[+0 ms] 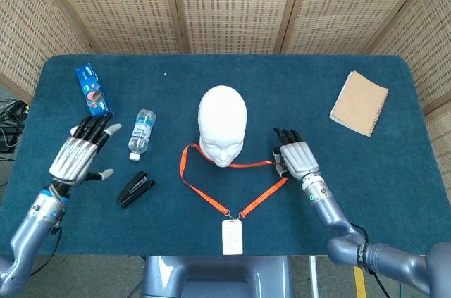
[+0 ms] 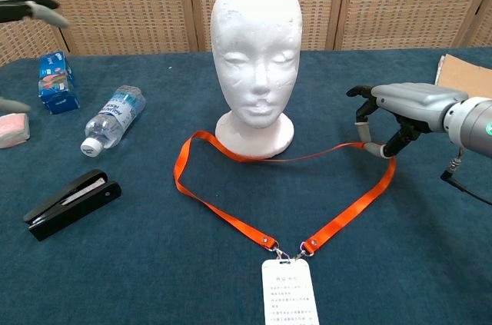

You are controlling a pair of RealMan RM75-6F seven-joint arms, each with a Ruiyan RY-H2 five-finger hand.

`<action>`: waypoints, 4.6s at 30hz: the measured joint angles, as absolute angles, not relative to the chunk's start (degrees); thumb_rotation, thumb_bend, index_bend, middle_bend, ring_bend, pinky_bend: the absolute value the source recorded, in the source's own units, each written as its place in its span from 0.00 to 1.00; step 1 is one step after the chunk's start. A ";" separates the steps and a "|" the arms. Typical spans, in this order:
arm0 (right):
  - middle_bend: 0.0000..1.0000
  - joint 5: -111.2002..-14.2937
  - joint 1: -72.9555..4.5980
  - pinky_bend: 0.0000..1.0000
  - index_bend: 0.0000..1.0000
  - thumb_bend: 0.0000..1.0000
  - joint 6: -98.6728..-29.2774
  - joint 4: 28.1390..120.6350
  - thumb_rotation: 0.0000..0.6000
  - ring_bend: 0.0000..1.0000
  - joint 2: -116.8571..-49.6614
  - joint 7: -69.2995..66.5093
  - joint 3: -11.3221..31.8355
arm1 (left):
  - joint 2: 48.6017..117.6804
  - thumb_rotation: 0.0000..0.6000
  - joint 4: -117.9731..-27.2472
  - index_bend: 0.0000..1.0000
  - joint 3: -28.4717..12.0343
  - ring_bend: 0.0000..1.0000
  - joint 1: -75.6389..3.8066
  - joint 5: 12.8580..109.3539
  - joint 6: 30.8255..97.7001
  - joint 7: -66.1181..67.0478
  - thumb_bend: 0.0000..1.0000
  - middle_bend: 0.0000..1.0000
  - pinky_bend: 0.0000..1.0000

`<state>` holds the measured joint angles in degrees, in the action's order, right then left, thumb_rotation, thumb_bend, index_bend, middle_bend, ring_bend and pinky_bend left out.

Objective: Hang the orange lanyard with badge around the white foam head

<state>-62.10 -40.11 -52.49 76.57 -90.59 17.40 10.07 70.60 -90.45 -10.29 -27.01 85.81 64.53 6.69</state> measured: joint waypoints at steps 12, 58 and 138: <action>0.06 -62.48 -40.85 0.00 0.72 0.65 -50.71 75.96 1.00 0.00 -91.07 16.30 9.80 | 84.37 1.00 -78.53 0.38 -15.01 0.00 -40.02 77.07 50.70 3.32 0.26 0.00 0.00; 0.07 -63.36 -41.40 0.00 0.72 0.66 -49.03 75.45 1.00 0.00 -89.72 12.44 9.83 | 110.44 1.00 -42.04 0.48 -15.43 0.00 -54.02 69.47 37.64 -10.06 0.37 0.00 0.00; 0.10 -95.90 -41.74 0.00 0.73 0.66 -66.45 89.43 1.00 0.00 -72.47 -3.23 7.25 | 91.14 1.00 -64.68 0.71 -5.11 0.00 -44.32 98.07 80.34 -19.58 0.48 0.00 0.00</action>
<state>-95.90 -41.74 -66.45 89.43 -72.47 -3.23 7.25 91.14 -64.68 -5.11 -44.32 98.07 80.34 -19.58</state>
